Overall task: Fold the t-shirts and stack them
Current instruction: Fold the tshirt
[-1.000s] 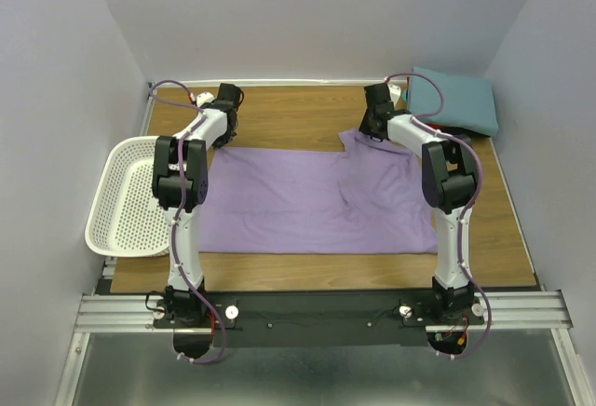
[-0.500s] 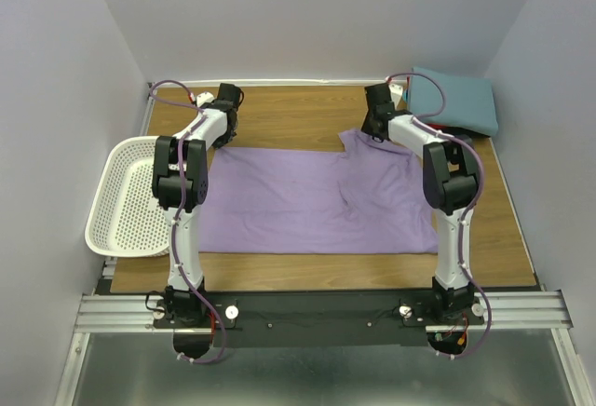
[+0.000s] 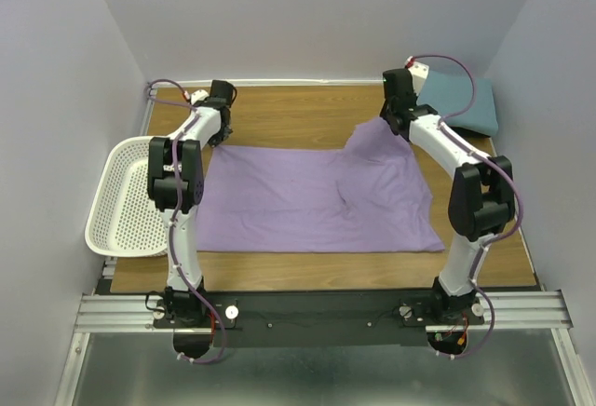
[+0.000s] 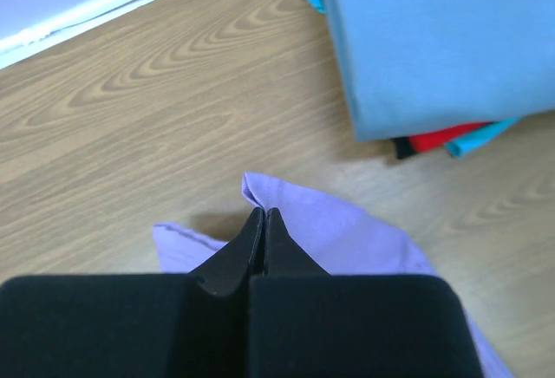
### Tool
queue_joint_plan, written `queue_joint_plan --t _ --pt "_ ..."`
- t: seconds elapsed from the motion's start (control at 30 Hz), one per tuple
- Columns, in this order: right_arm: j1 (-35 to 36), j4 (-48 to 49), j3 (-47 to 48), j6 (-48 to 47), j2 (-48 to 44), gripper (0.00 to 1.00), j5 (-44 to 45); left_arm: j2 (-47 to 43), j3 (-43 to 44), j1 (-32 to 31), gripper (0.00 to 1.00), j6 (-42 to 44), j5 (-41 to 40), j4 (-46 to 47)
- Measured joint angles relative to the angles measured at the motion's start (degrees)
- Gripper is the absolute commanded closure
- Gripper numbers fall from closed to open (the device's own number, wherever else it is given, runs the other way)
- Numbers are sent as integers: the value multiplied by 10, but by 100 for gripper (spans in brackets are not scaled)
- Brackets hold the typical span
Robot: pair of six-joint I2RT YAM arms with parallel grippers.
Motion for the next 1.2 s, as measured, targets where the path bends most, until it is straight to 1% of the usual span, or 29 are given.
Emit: queue_joint_plan --t 0.13,0.37,0.6,0.83,1.2 --pt "-1 -4 -46 -2 -49 99 16 -15 -1 3 100 2 8 1" --pt "-1 -20 -122 2 -123 100 24 -59 -29 4 100 2 23 8" --pt "-1 -48 -188 18 -209 100 20 -103 -89 6 100 2 43 28" --pt "-1 -74 -252 38 -298 99 -10 -155 -158 8 100 -7 60 40" --pt "-1 -122 -314 63 -379 99 -43 -204 -229 9 100 -27 73 57"
